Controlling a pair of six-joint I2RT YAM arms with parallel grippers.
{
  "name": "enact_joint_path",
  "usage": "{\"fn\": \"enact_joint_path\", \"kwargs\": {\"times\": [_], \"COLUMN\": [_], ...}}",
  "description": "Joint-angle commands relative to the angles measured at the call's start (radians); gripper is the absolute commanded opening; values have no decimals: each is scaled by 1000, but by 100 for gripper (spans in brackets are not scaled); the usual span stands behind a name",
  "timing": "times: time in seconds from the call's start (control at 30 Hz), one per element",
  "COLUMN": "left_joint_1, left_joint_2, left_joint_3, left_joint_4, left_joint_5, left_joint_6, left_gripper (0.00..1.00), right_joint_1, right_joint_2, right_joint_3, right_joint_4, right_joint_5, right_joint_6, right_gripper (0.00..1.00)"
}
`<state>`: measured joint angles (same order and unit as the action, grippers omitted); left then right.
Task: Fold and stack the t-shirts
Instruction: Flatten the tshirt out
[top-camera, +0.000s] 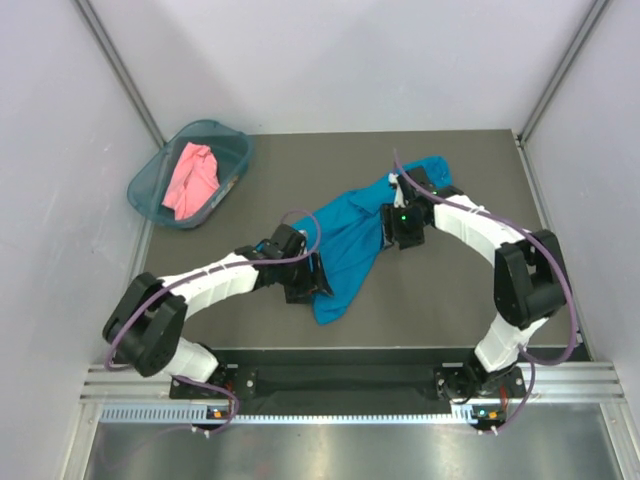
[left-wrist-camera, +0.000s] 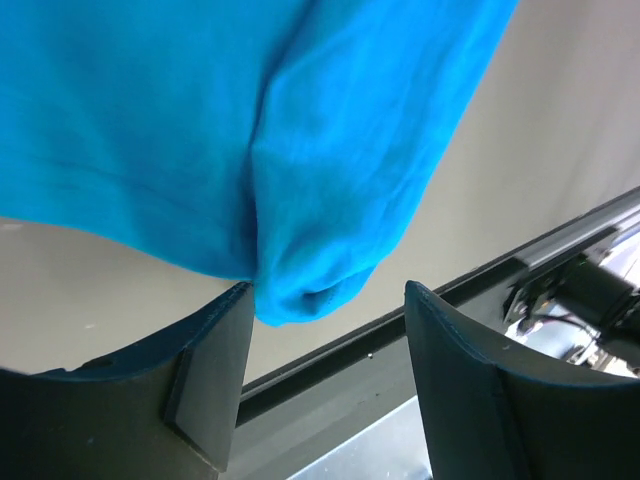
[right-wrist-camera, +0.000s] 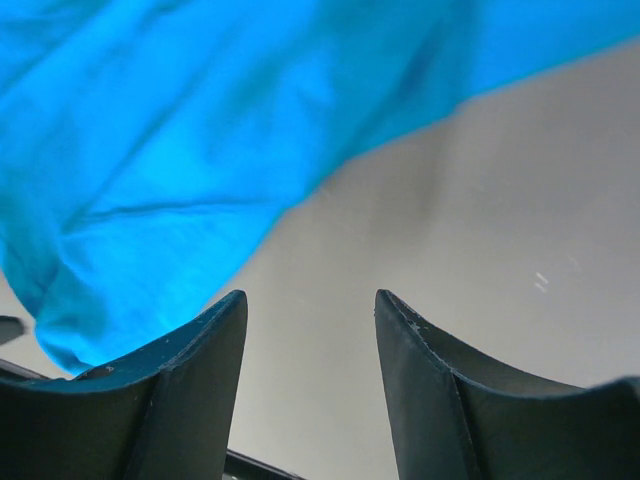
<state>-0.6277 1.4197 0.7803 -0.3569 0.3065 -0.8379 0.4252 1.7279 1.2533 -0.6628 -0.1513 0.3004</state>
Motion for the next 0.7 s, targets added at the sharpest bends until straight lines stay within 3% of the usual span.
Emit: {"fn": "enact_joint_path", "kwargs": {"times": [0.0, 0.27, 0.4, 0.43, 0.47, 0.67], "left_joint_1": [-36, -76, -86, -86, -86, -86], "left_joint_2": [44, 111, 102, 79, 59, -189], "left_joint_3": [-10, 2, 30, 36, 42, 108], "left_joint_4": [73, 38, -14, -60, -91, -399], "left_joint_5": [17, -21, -50, -88, -115, -496], "left_joint_6": [-75, -105, -89, -84, -73, -24], "left_gripper": [66, 50, 25, 8, 0, 0], "right_joint_1": [-51, -120, -143, -152, -163, -275], "right_joint_2": [-106, -188, -174, -154, -145, -51], "right_joint_3": [-40, -118, -118, -106, -95, -2], "right_joint_4": [49, 51, 60, 63, 68, 195], "right_joint_5": [-4, -7, 2, 12, 27, -28], "right_joint_6": [9, -14, -26, -24, -24, 118], "right_gripper": [54, 54, 55, 55, 55, 58]}}
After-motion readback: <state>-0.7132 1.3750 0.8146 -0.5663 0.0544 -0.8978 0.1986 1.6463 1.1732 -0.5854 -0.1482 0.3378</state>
